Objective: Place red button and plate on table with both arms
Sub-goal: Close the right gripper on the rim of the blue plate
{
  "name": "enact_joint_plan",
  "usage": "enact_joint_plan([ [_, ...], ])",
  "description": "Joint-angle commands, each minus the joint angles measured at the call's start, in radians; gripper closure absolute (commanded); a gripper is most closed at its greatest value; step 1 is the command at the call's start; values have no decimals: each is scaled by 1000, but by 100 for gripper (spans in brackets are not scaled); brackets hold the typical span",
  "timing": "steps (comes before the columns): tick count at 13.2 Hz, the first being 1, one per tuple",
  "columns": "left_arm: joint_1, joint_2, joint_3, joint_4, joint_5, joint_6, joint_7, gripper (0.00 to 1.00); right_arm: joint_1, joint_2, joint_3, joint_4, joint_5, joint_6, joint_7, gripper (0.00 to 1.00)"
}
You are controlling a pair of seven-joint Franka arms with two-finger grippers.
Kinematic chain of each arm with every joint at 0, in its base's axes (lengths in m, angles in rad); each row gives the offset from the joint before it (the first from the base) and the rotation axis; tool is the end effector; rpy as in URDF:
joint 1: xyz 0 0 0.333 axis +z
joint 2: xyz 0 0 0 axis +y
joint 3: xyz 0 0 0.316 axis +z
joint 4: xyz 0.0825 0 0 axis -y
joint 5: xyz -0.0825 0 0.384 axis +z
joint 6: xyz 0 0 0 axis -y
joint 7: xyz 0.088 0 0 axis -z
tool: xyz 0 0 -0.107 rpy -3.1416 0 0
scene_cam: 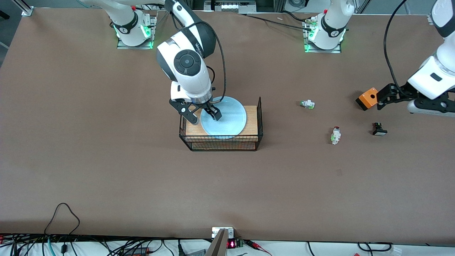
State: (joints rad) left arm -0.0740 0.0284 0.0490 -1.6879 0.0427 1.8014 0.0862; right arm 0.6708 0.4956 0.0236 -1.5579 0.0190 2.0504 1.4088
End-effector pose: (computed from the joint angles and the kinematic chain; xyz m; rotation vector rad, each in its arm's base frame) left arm 0.5800 -0.0113 0.5734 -3.0875 0.1843 -0.1296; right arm 0.5302 0.4399 0.3594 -2.9260 1.1114 0.0405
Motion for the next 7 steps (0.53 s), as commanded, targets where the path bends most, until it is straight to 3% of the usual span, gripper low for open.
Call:
enact_joint_plan([
  [1, 13, 4, -3, -4, 2, -1, 24, 0, 24, 7, -11, 4, -28, 4, 7, 3],
  [5, 8, 8, -12, 14, 3, -1, 23, 0, 32, 11, -11, 4, -25, 4, 16, 20],
  [7, 5, 8, -12, 16, 3, -1, 23, 0, 32, 14, -11, 4, -18, -6, 19, 43],
])
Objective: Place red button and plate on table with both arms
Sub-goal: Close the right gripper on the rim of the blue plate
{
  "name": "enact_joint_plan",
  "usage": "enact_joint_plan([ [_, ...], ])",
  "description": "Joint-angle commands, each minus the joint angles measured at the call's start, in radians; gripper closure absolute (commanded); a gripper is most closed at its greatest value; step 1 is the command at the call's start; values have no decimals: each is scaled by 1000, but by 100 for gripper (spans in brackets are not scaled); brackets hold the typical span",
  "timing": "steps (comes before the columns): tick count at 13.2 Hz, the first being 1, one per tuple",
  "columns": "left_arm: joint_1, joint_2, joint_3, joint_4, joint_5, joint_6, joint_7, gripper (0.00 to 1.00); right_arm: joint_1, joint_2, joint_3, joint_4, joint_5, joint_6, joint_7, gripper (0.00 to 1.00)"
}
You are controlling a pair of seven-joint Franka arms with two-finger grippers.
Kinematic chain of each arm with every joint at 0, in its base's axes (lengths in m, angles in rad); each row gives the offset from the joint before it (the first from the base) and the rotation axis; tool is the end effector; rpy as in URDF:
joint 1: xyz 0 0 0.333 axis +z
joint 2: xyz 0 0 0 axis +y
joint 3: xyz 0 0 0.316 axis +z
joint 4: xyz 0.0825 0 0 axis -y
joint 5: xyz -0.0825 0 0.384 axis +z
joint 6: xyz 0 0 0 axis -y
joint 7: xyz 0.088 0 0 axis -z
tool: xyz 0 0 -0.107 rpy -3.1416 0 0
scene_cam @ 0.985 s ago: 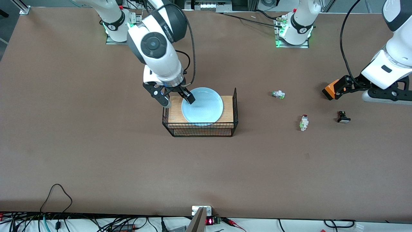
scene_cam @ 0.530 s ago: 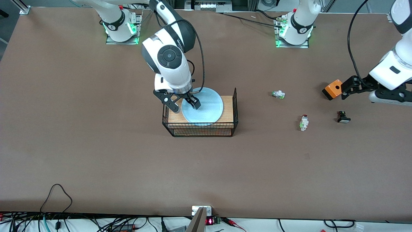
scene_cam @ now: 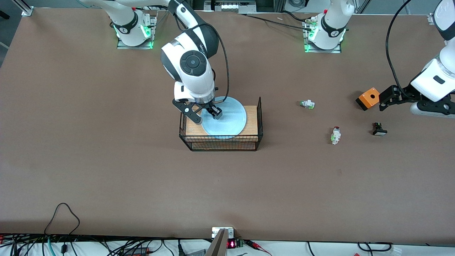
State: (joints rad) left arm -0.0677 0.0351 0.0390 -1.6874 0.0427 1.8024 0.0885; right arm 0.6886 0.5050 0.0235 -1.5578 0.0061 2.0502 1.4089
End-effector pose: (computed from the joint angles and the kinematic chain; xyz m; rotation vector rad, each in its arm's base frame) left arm 0.5817 -0.0135 0.5699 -3.0875 0.1939 -0.1216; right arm 0.5229 0.4489 0.3529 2.9471 -1.0800 -0.0325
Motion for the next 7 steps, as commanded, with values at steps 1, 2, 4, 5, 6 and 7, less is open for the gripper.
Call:
enact_joint_plan([
  [1, -1, 2, -2, 14, 3, -2, 22, 0, 14, 6, -10, 2, -3, -7, 30, 48],
  [2, -1, 2, -2, 14, 3, -2, 20, 0, 14, 10, -10, 2, -3, -7, 54, 53],
  [4, -1, 2, -2, 14, 3, -2, 22, 0, 23, 15, -10, 1, -5, -7, 67, 65],
  [5, -1, 2, -4, 14, 2, -2, 22, 0, 25, 18, -10, -2, -5, -7, 65, 77],
  [6, -3, 2, -2, 14, 2, -2, 20, 0, 25, 18, -10, -5, -2, -7, 58, 85],
  [7, -4, 2, -4, 14, 2, -2, 20, 0, 25, 18, -10, -11, 2, -8, 52, 97],
])
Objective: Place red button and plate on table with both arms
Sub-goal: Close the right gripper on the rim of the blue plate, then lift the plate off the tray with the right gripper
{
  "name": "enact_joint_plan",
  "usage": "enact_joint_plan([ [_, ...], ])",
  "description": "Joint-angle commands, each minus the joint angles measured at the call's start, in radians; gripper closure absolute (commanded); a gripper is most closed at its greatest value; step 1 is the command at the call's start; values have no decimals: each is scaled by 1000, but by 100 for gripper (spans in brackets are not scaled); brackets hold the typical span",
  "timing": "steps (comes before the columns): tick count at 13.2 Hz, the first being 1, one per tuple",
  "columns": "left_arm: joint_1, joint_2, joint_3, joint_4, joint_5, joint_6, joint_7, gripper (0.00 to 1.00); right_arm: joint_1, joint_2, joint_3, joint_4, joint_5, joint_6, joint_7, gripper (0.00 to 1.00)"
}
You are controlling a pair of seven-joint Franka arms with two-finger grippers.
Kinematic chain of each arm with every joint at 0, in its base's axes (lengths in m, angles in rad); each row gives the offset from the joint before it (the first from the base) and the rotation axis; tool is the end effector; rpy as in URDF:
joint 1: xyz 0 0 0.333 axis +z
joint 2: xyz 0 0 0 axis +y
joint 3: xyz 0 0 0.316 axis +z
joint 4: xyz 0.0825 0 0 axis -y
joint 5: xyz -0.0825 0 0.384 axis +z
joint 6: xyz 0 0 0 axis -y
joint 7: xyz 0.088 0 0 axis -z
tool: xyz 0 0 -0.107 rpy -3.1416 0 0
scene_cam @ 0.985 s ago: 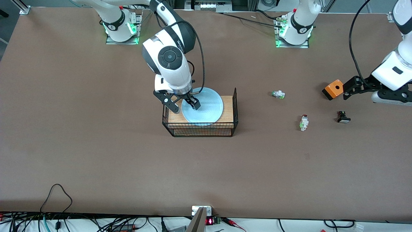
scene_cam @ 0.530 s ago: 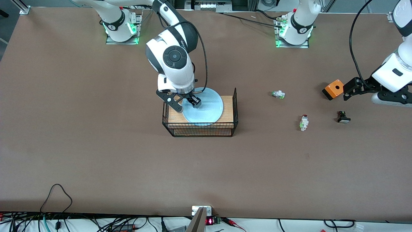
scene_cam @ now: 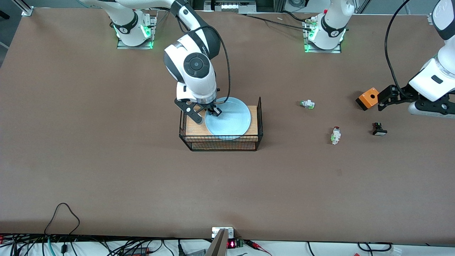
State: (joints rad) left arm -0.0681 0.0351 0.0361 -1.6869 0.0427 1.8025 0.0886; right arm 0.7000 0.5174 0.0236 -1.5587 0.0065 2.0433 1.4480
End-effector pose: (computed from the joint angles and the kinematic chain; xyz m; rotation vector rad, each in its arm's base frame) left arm 0.5817 -0.0154 0.5701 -3.0873 0.1991 -0.1227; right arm 0.5171 0.4544 0.3434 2.9147 -1.1144 -0.0479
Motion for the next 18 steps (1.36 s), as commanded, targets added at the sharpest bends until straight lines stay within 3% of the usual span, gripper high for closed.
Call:
enact_joint_plan([
  [1, -2, 2, 1, 13, 2, -3, 20, 0, 13, 6, -8, -15, 6, -3, 12, 100],
  [9, -2, 2, 1, 13, 2, -3, 20, 0, 7, -85, -2, 2, 23, -199, -14, 100],
  [11, -2, 2, 1, 13, 2, -3, 20, 0, 0, -112, -13, 40, 131, -273, -14, 100],
  [18, 1, 2, 1, 13, 2, -3, 20, 0, -1, -189, -76, 68, 285, -386, -3, 100],
])
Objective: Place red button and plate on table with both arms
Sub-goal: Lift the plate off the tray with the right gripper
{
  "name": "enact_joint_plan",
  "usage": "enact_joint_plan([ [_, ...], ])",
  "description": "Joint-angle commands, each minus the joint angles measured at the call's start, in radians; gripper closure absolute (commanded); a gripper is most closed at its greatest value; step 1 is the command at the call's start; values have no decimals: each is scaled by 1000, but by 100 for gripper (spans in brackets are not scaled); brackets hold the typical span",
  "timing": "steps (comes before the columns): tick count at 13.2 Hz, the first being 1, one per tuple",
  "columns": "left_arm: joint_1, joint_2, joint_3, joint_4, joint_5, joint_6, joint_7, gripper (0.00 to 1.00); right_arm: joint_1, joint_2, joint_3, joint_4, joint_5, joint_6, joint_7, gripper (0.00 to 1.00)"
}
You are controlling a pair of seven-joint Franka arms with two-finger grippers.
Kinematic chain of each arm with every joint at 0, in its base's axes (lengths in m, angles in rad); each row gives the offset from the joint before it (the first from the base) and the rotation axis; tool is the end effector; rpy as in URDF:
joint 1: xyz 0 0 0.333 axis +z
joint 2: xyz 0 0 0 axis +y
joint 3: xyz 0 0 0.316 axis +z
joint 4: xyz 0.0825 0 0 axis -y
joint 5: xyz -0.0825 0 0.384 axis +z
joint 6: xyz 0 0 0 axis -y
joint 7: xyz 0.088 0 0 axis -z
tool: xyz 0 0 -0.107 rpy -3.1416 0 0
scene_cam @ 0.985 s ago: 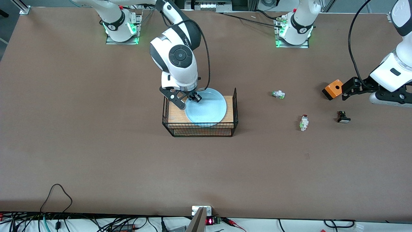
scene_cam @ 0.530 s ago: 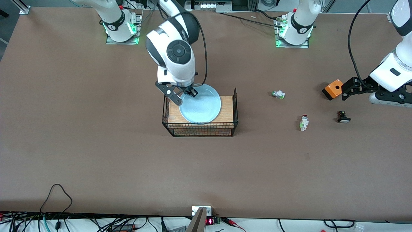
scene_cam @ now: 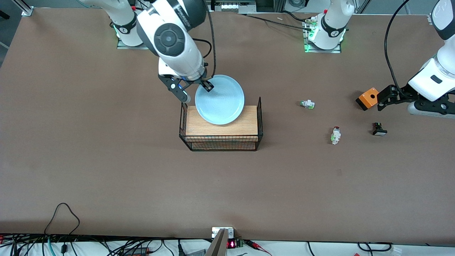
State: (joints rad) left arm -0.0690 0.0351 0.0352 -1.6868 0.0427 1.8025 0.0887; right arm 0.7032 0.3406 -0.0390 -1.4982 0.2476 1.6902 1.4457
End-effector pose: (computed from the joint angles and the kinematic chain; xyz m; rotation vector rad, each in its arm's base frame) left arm 0.5817 -0.0164 0.5702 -3.0872 0.2020 -0.1229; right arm 0.4933 0.4200 0.4650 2.8359 -1.2464 -0.4252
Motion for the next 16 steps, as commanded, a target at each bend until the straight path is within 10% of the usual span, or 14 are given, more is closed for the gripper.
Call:
enact_joint_plan([
  [1, 1, 2, 2, 13, 2, -3, 22, 0, -4, -27, -21, 7, 68, -59, 1, 100],
  [11, 6, 3, 3, 12, 0, -9, 22, 0, -25, -231, -117, 7, 107, -407, -19, 100],
  [16, 5, 5, 3, 12, 2, -9, 22, 0, -148, -288, -139, -7, -37, -491, -449, 100],
])
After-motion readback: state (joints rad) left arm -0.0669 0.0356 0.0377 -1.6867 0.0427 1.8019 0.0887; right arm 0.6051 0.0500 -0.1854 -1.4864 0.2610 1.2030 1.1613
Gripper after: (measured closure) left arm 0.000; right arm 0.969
